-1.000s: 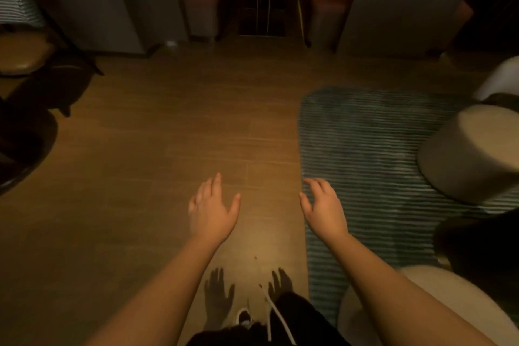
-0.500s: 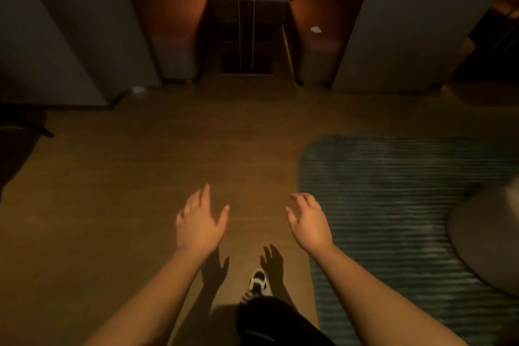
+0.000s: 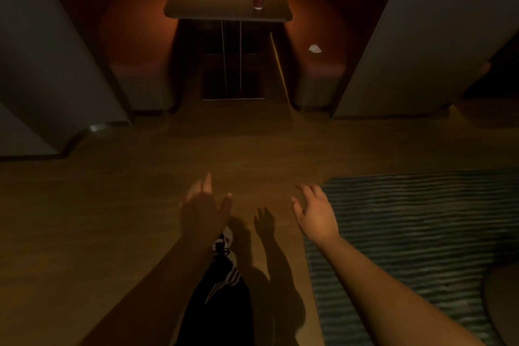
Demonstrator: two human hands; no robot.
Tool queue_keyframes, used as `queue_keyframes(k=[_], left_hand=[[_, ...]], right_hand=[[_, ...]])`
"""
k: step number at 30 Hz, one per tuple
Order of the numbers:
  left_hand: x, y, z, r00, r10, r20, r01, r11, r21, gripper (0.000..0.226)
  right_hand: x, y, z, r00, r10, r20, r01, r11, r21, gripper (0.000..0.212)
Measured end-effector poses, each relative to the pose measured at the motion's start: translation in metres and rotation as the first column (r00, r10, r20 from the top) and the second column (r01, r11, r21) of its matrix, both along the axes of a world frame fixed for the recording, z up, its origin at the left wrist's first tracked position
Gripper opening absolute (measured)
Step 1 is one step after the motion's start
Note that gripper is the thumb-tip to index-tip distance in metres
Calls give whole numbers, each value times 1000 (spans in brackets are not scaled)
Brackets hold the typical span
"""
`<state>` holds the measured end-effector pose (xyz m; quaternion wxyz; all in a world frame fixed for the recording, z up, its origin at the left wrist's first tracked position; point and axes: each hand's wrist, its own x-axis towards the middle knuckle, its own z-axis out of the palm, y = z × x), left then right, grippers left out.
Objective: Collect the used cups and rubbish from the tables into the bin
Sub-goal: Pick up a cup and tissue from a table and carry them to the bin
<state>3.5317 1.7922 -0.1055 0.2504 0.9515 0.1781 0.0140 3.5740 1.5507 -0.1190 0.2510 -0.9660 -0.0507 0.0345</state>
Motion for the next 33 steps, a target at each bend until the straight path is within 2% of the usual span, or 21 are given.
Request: queue_keyframes(k=[5, 11, 17, 23, 25, 33], left_hand=[[190, 74, -19, 994, -71, -86, 67, 997, -39, 73], [377, 127, 7, 985, -148, -90, 148, 989, -13, 74], [519, 137, 29, 987, -158, -36, 159, 987, 20, 70], [675, 143, 10, 987, -159, 5, 159, 987, 24, 71], [735, 143, 2, 985, -168, 24, 168, 986, 24, 72], [998, 132, 6, 990, -130, 60, 127, 990, 56, 76]], right_hand=[[180, 72, -7, 999, -44, -9, 45, 998, 38, 40], [360, 129, 24, 994, -110, -6, 110, 991, 73, 41], [502, 152, 35, 988, -155, 1, 154, 984, 88, 42], [653, 160, 17, 984, -177, 20, 175, 980, 92, 41], [715, 159, 8, 989, -145, 16, 144, 988, 58, 42], [985, 145, 7, 991, -129, 22, 125, 983, 134, 36]])
